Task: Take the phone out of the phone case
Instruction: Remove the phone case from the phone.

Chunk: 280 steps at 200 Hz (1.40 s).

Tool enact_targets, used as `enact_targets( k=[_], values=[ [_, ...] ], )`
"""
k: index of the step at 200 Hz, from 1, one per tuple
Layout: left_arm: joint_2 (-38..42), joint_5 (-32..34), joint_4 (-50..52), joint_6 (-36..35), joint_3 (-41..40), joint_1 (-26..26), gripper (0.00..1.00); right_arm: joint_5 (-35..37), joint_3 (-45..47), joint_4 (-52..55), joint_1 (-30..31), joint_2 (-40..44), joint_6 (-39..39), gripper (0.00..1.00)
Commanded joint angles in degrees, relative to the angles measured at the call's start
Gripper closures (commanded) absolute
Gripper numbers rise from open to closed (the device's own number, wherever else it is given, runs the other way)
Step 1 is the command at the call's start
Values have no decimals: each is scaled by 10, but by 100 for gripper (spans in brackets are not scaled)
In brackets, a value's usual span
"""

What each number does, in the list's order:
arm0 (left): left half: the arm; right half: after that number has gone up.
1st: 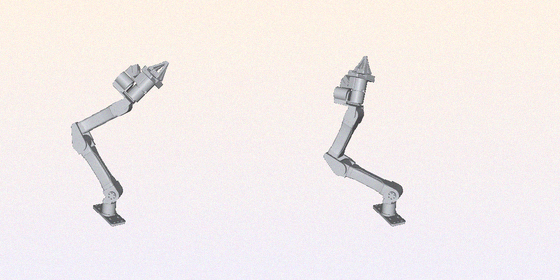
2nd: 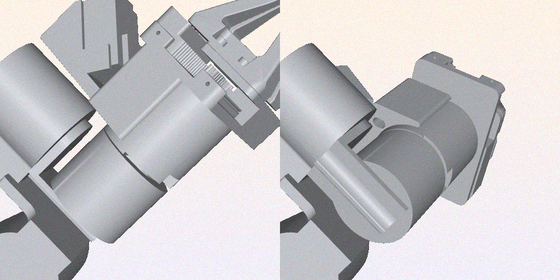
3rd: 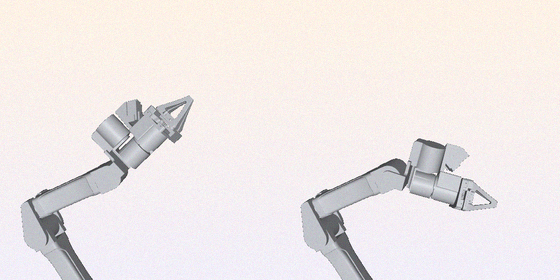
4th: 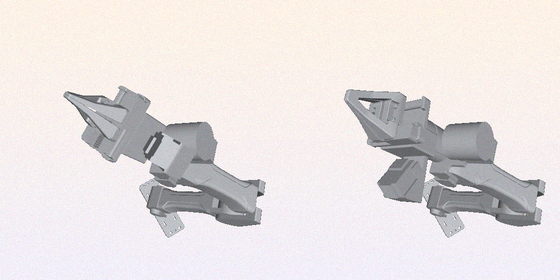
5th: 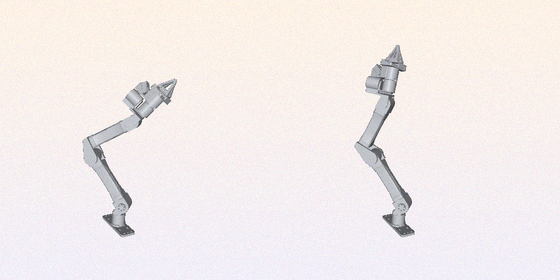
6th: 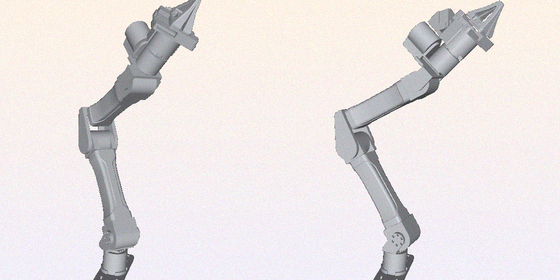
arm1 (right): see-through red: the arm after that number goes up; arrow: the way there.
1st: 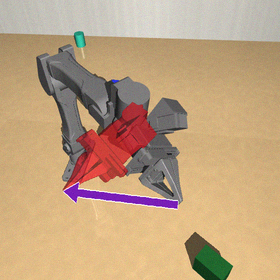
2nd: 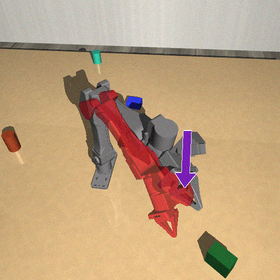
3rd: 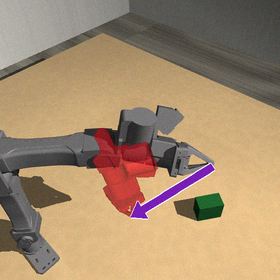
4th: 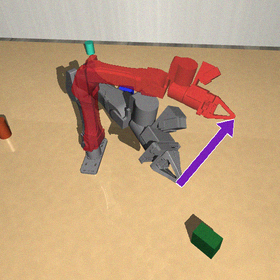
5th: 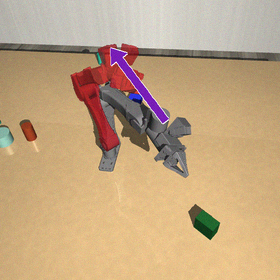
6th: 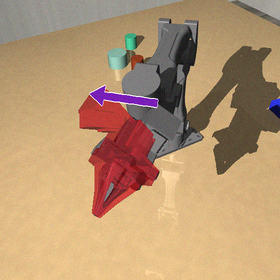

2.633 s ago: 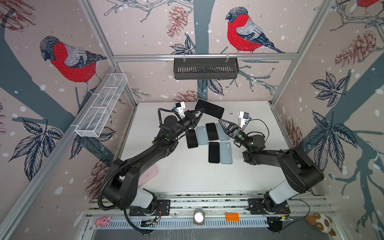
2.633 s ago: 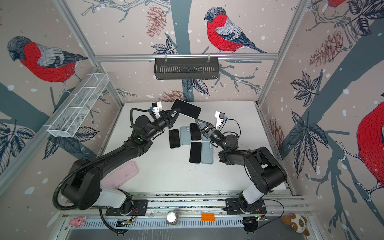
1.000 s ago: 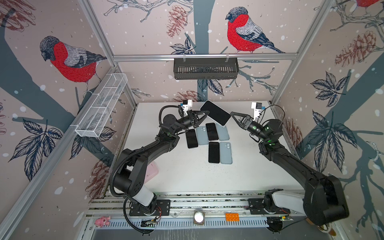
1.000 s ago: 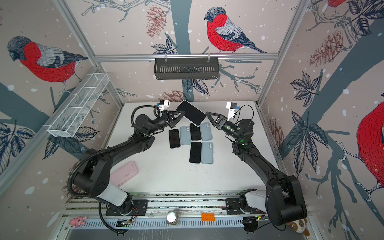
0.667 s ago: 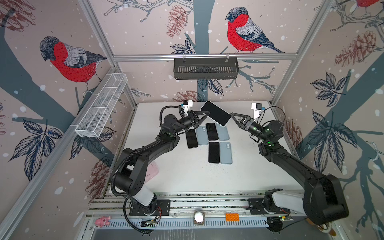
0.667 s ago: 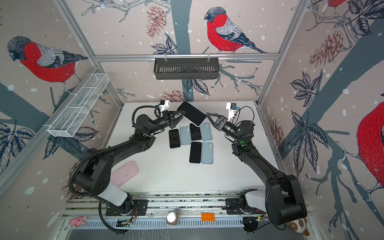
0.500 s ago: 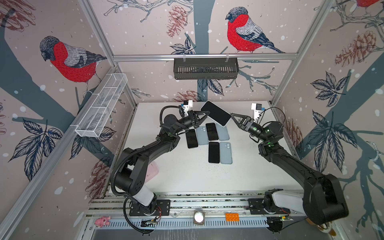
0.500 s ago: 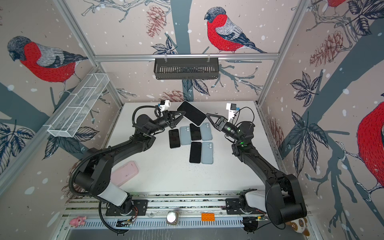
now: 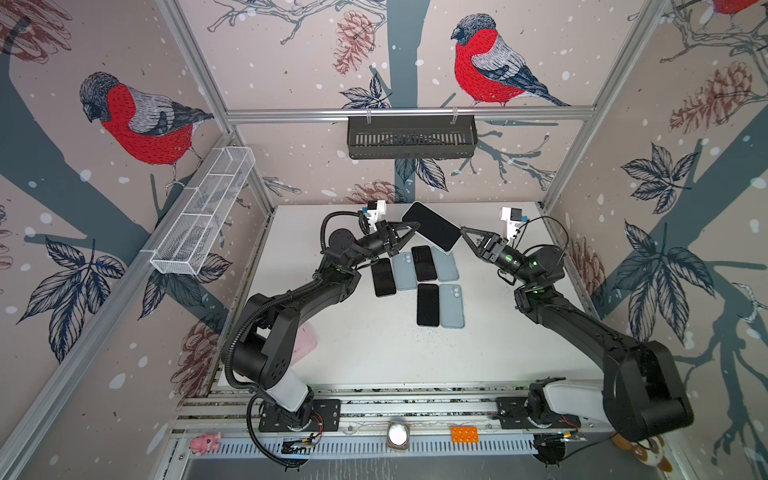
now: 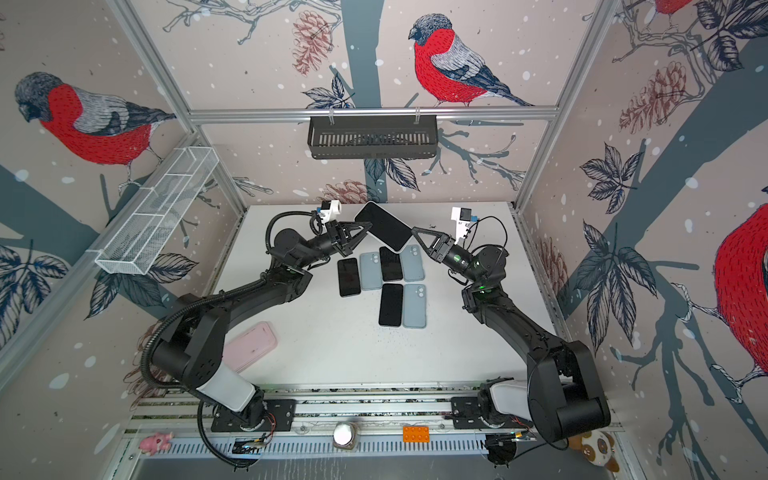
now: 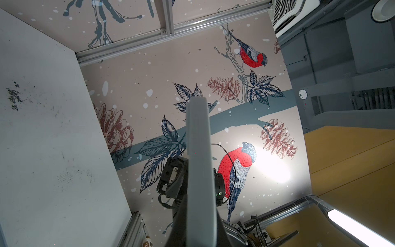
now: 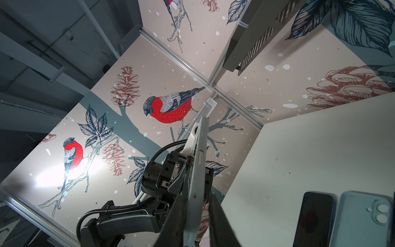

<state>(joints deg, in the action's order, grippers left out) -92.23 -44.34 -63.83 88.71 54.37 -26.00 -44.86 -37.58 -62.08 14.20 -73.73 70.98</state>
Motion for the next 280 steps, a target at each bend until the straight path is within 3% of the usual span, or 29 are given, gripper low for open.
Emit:
enact_targets(
  k=[1, 27, 129, 280],
  values=[
    [-1, 4, -83, 20, 2, -2, 100, -6, 4, -52, 0, -8, 31, 89],
    [-5, 7, -104, 30, 6, -3, 100, -6, 9, -137, -1, -34, 95, 96],
    [-42, 46, -262, 86, 49, -26, 100, 46, -34, -431, 4, -171, 352, 99],
    [-62, 69, -331, 92, 109, -31, 100, 81, -80, -449, 13, -231, 440, 96]
  ],
)
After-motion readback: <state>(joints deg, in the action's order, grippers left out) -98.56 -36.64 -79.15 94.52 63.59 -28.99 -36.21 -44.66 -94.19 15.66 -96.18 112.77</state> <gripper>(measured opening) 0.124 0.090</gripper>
